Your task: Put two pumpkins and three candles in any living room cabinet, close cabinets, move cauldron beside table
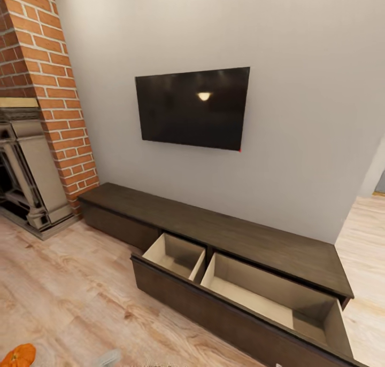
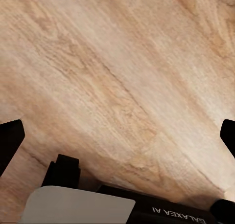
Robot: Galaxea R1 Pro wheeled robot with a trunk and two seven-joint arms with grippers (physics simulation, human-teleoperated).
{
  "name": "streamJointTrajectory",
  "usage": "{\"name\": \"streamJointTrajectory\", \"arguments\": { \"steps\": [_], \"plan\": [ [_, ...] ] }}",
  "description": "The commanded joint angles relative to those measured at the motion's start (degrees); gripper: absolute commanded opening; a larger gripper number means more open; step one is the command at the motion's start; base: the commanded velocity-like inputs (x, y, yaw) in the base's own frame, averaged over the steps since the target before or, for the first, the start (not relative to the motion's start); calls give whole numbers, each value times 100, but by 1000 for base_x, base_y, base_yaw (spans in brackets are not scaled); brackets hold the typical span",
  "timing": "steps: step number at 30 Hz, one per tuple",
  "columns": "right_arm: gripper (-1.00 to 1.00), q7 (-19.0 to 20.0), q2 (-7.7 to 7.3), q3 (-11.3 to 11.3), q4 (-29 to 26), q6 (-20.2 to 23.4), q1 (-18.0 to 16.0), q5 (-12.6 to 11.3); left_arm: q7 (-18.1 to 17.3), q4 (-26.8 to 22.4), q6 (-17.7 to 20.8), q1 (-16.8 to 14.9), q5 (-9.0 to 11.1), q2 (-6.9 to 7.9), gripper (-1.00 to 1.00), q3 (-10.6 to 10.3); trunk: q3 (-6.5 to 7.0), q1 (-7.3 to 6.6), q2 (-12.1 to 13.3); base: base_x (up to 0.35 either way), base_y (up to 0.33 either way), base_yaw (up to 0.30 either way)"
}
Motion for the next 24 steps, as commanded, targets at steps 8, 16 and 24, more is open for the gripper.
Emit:
{"name": "streamJointTrajectory", "arguments": {
  "steps": [8, 16, 24],
  "plan": [
    [100, 0, 8, 23, -10, -5, 0, 0, -8, 0, -11, 0, -12, 16, 100, 1, -36, -1, 1, 0, 0, 267],
    [100, -4, 47, 24, -11, -11, 0, 0, -9, 0, -10, 0, -20, 22, 100, -3, -60, -1, 1, -149, -60, 276],
    [100, -4, 91, 24, -11, -56, 0, 0, -3, 0, -15, 0, -21, 21, 100, -7, -64, -1, 1, -295, -110, 288]
  ]
}}
